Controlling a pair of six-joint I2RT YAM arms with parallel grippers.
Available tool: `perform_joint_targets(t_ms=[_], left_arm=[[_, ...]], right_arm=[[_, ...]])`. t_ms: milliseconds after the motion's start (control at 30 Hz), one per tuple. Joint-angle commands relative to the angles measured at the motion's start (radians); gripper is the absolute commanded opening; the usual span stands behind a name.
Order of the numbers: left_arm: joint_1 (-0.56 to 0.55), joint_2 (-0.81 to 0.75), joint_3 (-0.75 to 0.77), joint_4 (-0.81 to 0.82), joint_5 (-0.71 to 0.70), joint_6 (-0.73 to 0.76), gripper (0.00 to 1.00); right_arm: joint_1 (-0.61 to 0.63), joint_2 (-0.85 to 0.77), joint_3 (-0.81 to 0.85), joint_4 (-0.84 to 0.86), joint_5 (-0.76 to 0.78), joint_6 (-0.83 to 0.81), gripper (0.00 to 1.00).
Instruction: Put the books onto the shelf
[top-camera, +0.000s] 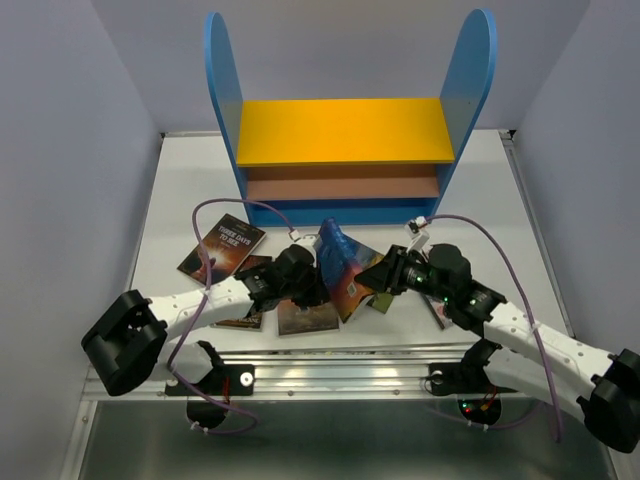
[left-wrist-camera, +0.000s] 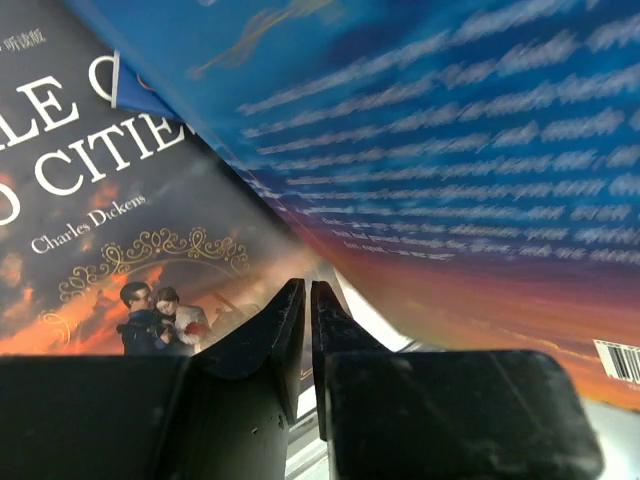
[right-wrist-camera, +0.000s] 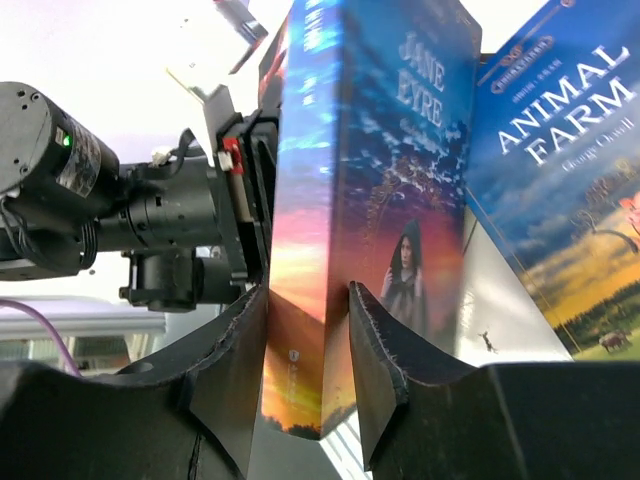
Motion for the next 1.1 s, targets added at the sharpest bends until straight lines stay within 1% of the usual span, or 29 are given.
perform_joint_targets(t_ms=[0, 33, 100, 133, 233, 267, 300, 333, 367, 400, 467, 533, 600, 667, 733, 767, 833, 867, 1000, 1067], left_arm=[[-0.008, -0.034, 0.041, -0.037, -0.002, -0.011, 0.2], [-0.008, -0.05, 0.047, -0.05, -0.016, -0.011, 0.22], [-0.006, -0.068, 0.053, -0.063, -0.027, -0.011, 0.25], [-0.005, -0.086, 0.062, -0.082, -0.037, -0.013, 0.29], [0.0, -0.12, 0.074, -0.116, -0.053, -0.019, 0.32], [0.006, -0.131, 0.083, -0.138, -0.057, -0.021, 0.4], [0.01, -0.142, 0.091, -0.153, -0.06, -0.024, 0.44], [0.014, -0.153, 0.099, -0.167, -0.06, -0.028, 0.51], [0.018, -0.178, 0.116, -0.191, -0.06, -0.028, 0.67], [0.027, -0.192, 0.125, -0.204, -0.063, -0.03, 0.73], [0.04, -0.232, 0.16, -0.24, -0.068, -0.038, 0.96], [0.066, -0.261, 0.212, -0.271, -0.073, -0.041, 0.99], [0.081, -0.265, 0.26, -0.303, -0.083, -0.039, 0.99], [0.09, -0.236, 0.35, -0.361, -0.147, -0.036, 0.99], [0.093, -0.202, 0.413, -0.403, -0.175, -0.045, 0.99], [0.095, -0.159, 0.477, -0.45, -0.191, -0.053, 0.99], [0.096, -0.096, 0.539, -0.495, -0.189, -0.064, 0.99], [0.096, -0.076, 0.597, -0.545, -0.201, -0.073, 0.99], [0.098, -0.005, 0.666, -0.647, -0.212, -0.11, 0.99], [0.096, 0.016, 0.662, -0.687, -0.205, -0.143, 0.99]], right_arm=[[0.012, 0.054, 0.107, 0.038, -0.04, -0.051, 0.01], [0.012, 0.069, 0.143, -0.026, -0.031, -0.074, 0.01], [0.012, 0.115, 0.178, -0.096, -0.009, -0.111, 0.01], [0.012, 0.126, 0.19, -0.139, -0.007, -0.125, 0.01], [0.021, 0.146, 0.223, -0.204, 0.005, -0.154, 0.01], [0.021, 0.149, 0.232, -0.219, 0.011, -0.16, 0.01], [0.021, 0.156, 0.246, -0.232, 0.012, -0.162, 0.01], [0.021, 0.16, 0.249, -0.239, 0.009, -0.168, 0.01], [0.021, 0.16, 0.249, -0.243, 0.002, -0.167, 0.01], [0.021, 0.163, 0.244, -0.24, -0.012, -0.167, 0.01], [0.021, 0.164, 0.241, -0.233, -0.023, -0.17, 0.01], [0.03, 0.172, 0.252, -0.244, -0.029, -0.193, 0.01], [0.03, 0.176, 0.258, -0.246, -0.032, -0.208, 0.0], [0.044, 0.183, 0.263, -0.241, -0.038, -0.217, 0.01], [0.058, 0.186, 0.266, -0.233, -0.035, -0.225, 0.01], [0.071, 0.189, 0.267, -0.226, -0.038, -0.232, 0.01], [0.097, 0.201, 0.281, -0.224, -0.032, -0.251, 0.01], [0.107, 0.209, 0.287, -0.221, -0.032, -0.257, 0.01], [0.118, 0.235, 0.304, -0.22, -0.021, -0.271, 0.01], [0.127, 0.233, 0.301, -0.215, -0.014, -0.269, 0.01]])
